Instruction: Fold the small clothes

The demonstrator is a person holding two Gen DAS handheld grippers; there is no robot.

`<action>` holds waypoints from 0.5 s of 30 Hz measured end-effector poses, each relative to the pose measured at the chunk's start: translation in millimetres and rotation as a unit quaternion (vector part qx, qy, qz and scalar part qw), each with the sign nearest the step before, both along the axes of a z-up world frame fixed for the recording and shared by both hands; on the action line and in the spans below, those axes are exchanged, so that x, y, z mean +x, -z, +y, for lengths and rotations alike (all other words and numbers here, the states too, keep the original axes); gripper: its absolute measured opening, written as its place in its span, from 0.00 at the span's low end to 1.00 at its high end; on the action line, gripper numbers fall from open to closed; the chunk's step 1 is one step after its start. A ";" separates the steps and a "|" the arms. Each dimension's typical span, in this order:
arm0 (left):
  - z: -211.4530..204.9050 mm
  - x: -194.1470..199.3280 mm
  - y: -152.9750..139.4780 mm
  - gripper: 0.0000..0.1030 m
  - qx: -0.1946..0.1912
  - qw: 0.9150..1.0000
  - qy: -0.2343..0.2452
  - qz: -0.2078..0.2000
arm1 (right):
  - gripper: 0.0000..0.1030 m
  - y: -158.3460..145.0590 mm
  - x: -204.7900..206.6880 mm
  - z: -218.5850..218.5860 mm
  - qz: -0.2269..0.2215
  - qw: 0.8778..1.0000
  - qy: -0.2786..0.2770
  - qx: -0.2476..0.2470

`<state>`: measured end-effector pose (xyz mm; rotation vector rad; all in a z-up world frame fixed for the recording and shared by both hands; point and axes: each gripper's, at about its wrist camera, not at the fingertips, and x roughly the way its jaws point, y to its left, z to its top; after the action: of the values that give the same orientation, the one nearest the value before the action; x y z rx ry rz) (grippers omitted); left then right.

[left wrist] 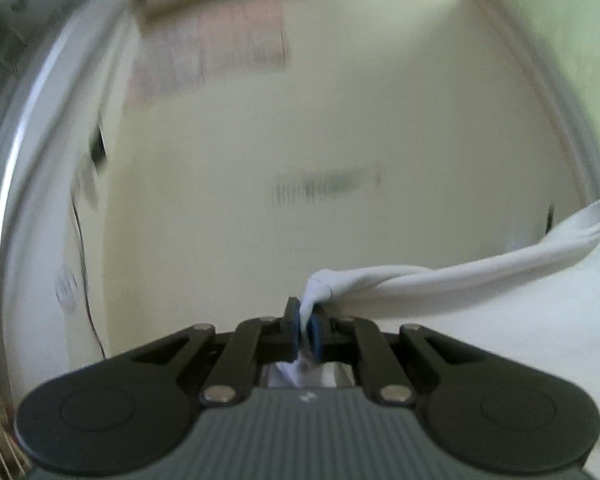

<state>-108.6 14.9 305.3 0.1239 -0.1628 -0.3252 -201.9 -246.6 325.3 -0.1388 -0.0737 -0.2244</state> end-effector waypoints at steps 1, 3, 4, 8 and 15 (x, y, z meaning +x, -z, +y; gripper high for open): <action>-11.0 18.6 15.0 0.05 0.010 1.000 -0.008 0.018 | 0.00 18.3 28.4 -10.7 0.026 1.000 0.002 0.012; -34.0 57.8 50.1 0.05 0.031 0.997 -0.029 0.058 | 0.00 58.3 81.6 -27.6 0.074 0.997 0.004 0.038; -46.0 79.4 70.6 0.05 0.042 0.995 -0.037 0.082 | 0.00 77.1 107.7 -36.2 0.096 0.994 0.006 0.051; -98.4 161.4 163.7 0.10 0.112 0.972 -0.057 0.196 | 0.07 175.2 209.3 -66.4 0.204 0.972 0.005 0.113; -115.5 205.2 267.0 0.12 0.198 0.927 -0.027 0.318 | 0.48 258.2 178.0 -91.3 0.280 0.940 -0.030 0.195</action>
<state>96.7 -100.6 38.3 0.4147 0.5554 -0.3263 -23.9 -337.9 67.1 0.1983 0.5325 -0.1281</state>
